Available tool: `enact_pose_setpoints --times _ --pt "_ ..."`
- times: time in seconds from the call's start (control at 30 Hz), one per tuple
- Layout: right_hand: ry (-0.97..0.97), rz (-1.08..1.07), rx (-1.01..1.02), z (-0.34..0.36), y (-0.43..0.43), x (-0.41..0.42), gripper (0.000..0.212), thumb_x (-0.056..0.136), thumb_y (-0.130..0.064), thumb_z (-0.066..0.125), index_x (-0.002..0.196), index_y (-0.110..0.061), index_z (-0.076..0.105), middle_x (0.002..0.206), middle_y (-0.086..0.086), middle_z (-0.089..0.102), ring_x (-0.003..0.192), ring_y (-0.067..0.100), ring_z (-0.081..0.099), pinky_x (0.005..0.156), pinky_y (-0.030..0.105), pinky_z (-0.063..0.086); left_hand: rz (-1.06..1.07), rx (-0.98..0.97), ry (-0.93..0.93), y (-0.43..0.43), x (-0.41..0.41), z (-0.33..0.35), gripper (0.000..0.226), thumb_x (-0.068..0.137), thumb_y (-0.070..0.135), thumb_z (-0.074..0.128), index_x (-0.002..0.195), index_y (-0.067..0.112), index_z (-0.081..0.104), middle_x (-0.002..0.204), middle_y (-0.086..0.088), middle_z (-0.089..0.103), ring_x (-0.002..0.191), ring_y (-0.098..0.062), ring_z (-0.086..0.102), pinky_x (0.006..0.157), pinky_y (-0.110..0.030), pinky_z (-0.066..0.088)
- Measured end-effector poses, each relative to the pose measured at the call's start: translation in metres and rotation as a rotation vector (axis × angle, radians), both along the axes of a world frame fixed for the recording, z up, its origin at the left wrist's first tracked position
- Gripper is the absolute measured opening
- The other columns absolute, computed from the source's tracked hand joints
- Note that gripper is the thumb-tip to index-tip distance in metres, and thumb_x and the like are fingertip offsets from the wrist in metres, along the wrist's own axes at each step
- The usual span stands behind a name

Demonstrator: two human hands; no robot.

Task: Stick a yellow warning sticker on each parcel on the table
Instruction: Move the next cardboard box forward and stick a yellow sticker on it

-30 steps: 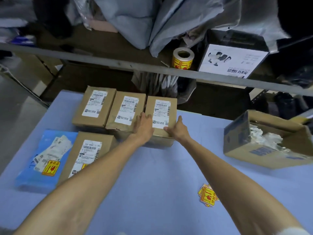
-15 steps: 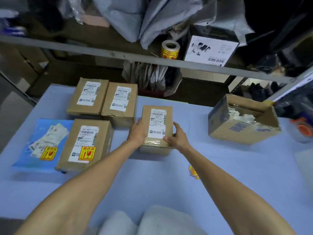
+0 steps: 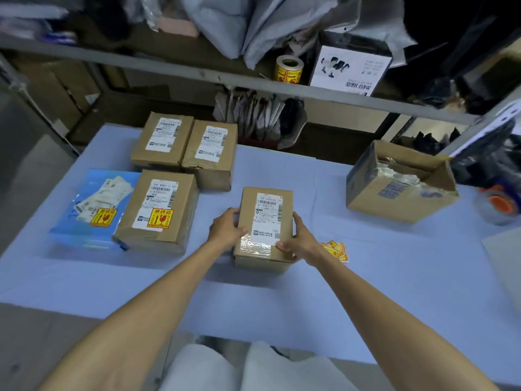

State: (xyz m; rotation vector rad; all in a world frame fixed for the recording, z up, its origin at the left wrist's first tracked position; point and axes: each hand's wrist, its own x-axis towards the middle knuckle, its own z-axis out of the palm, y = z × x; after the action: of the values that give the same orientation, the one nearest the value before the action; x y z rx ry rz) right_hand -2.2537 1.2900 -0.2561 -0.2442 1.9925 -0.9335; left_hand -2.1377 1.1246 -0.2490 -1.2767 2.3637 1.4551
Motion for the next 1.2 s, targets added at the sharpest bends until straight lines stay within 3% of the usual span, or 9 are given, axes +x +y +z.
enact_pose_setpoints --times 0.1,0.27,0.4,0.53,0.73,1.0,1.2 --pt "0.009 0.002 -0.015 -0.004 0.005 0.002 0.107 0.063 -0.017 0.073 0.146 -0.047 0.012 0.127 0.007 0.059 0.107 0.035 0.061 0.071 0.059 0.058 0.019 -0.024 -0.025 0.009 0.002 0.004 0.052 0.082 0.017 0.071 0.13 0.019 0.05 0.12 -0.006 0.066 0.111 -0.025 0.062 0.093 -0.034 0.048" --pt "0.098 -0.007 -0.057 -0.001 0.013 0.009 0.096 0.076 -0.012 0.075 0.15 -0.039 0.019 0.12 0.01 0.063 0.104 0.028 0.063 0.087 0.049 0.056 0.04 -0.039 -0.008 0.019 0.009 0.007 0.05 0.085 0.018 0.068 0.132 0.021 0.051 0.119 -0.005 0.067 0.11 -0.025 0.062 0.088 -0.031 0.044" --pt "0.24 0.006 -0.11 0.003 0.019 0.02 0.08 0.084 -0.015 0.07 0.15 -0.029 0.027 0.104 0.001 0.059 0.089 0.018 0.06 0.08 0.03 0.051 0.061 -0.078 0.014 0.026 0.013 0.008 0.049 0.089 0.017 0.063 0.135 0.028 0.051 0.12 -0.001 0.067 0.114 -0.027 0.058 0.088 -0.03 0.04" --pt "0.283 0.018 -0.152 0.002 0.021 0.023 0.075 0.086 -0.019 0.07 0.149 -0.028 0.03 0.113 0.0 0.059 0.092 0.016 0.058 0.087 0.037 0.051 0.136 -0.068 0.062 0.029 0.013 0.005 0.045 0.089 0.015 0.063 0.133 0.027 0.055 0.117 -0.004 0.068 0.109 -0.027 0.059 0.083 -0.027 0.038" --pt "0.226 -0.025 -0.143 0.008 0.019 0.025 0.081 0.084 -0.013 0.071 0.15 -0.029 0.028 0.103 0.002 0.06 0.084 0.013 0.058 0.077 0.029 0.05 0.14 -0.037 0.059 0.025 0.018 0.007 0.046 0.088 0.016 0.066 0.132 0.026 0.056 0.108 -0.003 0.067 0.101 -0.023 0.058 0.082 -0.025 0.036" --pt "0.207 -0.035 -0.146 0.006 0.019 0.03 0.079 0.086 -0.015 0.069 0.151 -0.029 0.026 0.104 -0.002 0.056 0.083 0.01 0.057 0.079 0.029 0.051 0.122 -0.055 0.048 0.024 0.02 0.007 0.045 0.089 0.017 0.064 0.133 0.026 0.055 0.113 -0.005 0.067 0.108 -0.026 0.059 0.084 -0.027 0.038" --pt "0.228 0.026 -0.123 0.003 0.02 0.027 0.079 0.088 -0.022 0.067 0.152 -0.03 0.021 0.112 0.001 0.054 0.095 0.018 0.056 0.083 0.035 0.052 0.086 -0.092 0.024 0.026 0.019 0.01 0.046 0.09 0.017 0.062 0.135 0.024 0.053 0.121 -0.004 0.066 0.114 -0.026 0.057 0.091 -0.03 0.04"
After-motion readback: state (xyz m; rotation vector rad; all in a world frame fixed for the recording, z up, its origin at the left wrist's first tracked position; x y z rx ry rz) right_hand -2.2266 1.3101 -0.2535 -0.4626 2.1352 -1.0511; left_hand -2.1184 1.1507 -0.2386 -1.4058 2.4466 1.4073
